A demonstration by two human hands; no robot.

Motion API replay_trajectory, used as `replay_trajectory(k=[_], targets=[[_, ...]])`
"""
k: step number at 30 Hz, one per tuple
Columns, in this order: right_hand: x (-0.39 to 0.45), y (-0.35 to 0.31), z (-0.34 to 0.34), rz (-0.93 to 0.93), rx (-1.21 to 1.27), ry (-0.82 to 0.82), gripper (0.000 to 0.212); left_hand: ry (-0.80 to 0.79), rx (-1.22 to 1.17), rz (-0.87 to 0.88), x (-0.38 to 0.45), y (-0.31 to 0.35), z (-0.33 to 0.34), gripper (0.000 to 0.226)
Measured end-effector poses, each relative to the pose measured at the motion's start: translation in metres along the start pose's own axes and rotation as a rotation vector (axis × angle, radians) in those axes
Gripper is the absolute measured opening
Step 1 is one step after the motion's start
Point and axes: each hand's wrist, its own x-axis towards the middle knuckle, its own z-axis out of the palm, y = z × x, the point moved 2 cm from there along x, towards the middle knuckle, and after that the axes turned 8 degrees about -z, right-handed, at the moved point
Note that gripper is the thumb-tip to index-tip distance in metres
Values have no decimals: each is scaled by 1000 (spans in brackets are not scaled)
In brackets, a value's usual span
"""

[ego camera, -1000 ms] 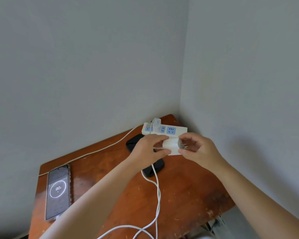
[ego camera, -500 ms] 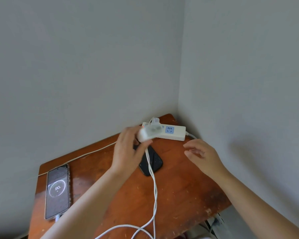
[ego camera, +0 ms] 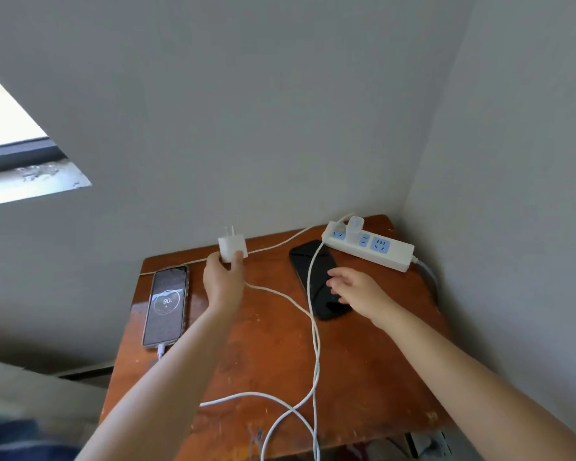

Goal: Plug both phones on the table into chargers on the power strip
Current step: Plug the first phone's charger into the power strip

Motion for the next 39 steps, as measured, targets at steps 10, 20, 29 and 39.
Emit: replay_trajectory(k=[10,20,29,39], targets=[[11,-1,12,23,-27,-41,39,-401,439,128,-28,-22,24,42],[-9,21,-22,-2,-43,18,49,-810,320,-39,-51,2,93,33],[-29,42,-50,91,65,302,51,-978,254,-89,-68,20,111,40],[-27,31,-91,66,279,534,64,-692,238,27,-47,19,99,37]])
